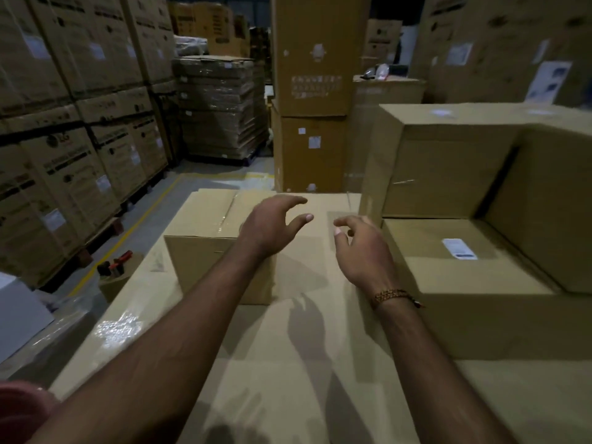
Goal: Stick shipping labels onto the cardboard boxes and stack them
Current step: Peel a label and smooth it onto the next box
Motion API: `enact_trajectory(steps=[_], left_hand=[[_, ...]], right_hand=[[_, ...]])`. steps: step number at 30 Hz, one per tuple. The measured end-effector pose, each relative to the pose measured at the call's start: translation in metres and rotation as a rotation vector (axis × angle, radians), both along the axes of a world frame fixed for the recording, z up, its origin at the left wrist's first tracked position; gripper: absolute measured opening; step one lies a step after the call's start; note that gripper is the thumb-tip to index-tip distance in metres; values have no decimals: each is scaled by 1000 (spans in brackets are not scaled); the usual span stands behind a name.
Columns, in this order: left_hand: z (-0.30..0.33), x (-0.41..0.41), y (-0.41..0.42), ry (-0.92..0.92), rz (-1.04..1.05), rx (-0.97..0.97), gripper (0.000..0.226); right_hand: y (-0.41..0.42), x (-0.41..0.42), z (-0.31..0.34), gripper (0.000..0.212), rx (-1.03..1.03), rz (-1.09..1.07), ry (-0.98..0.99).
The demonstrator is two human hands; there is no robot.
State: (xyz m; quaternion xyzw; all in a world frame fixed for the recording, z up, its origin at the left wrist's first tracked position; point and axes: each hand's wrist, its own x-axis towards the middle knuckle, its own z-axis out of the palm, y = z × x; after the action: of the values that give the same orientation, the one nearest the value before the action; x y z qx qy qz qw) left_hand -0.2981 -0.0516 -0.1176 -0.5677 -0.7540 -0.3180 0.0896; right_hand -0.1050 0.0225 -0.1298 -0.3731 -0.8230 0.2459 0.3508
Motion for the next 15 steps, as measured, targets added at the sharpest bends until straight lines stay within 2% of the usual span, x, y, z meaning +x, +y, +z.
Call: enact_trajectory(steps=[10,15], left_hand=[[-30,145,63,-132,-29,-57,51],[-18,180,99,-181,27,11,54]], right_hand=[[76,167,11,27,-55,-107,7],[121,213,23,31,-2,-102,39]])
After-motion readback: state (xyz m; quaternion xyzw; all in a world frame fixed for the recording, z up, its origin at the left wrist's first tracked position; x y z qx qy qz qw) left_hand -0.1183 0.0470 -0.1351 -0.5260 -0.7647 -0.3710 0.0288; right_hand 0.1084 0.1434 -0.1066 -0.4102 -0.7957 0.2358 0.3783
